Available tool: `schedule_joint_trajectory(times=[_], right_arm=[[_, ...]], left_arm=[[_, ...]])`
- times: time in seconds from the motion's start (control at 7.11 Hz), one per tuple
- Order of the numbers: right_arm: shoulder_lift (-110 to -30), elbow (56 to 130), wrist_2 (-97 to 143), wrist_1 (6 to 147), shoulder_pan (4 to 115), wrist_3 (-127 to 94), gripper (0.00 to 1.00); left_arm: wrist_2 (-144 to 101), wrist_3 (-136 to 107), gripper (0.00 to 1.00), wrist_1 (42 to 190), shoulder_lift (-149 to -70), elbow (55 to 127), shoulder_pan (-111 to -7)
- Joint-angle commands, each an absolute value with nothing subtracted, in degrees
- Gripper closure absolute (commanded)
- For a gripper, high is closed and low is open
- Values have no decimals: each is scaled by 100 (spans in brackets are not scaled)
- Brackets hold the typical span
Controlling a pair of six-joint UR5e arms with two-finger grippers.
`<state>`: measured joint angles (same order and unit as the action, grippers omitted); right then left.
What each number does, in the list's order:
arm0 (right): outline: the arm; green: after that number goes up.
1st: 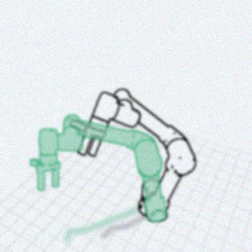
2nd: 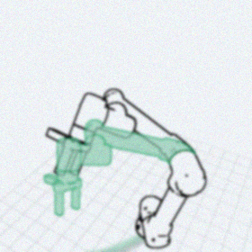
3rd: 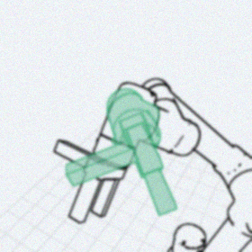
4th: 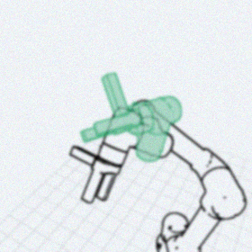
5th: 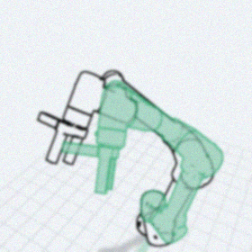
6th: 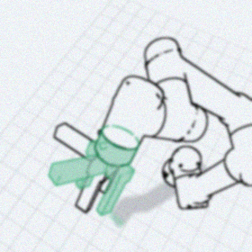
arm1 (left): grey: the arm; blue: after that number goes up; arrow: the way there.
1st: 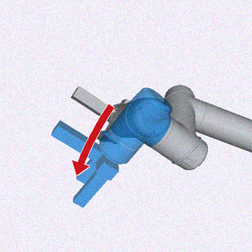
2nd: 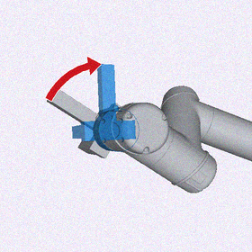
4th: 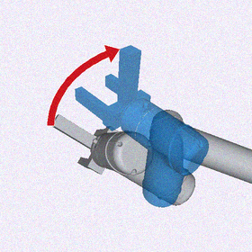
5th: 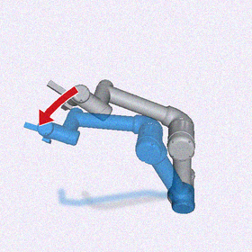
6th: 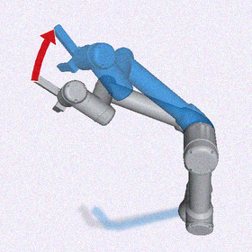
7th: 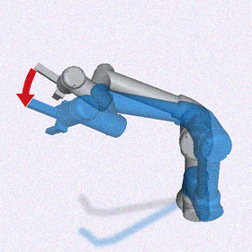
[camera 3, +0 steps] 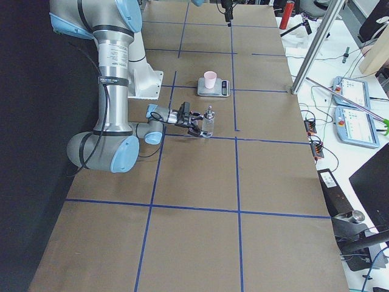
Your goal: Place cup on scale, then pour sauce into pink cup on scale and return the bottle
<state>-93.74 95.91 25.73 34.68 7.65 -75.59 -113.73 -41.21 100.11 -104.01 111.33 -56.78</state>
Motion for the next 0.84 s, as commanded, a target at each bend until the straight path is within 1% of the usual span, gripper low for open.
schedule_joint_trajectory(times=[0.0, 0.14, 0.42, 0.7], right_arm=[[-9413, 9703, 2453, 3463, 572, -7620, 0], [-9439, 9703, 2348, 3463, 415, -7620, 0], [-9780, 9721, 2110, 3289, 116, -7638, 0], [-10517, 9712, 2127, 2019, -148, -7629, 0]], left_arm=[[-11373, -4175, 0, 10002, -10310, 11241, -5678], [-11373, -4175, 0, 10002, -10301, 11241, -5678], [-11373, -4184, 0, 10002, -10301, 11241, -5678], [-11373, -4297, 0, 10002, -10310, 11250, -5669]])
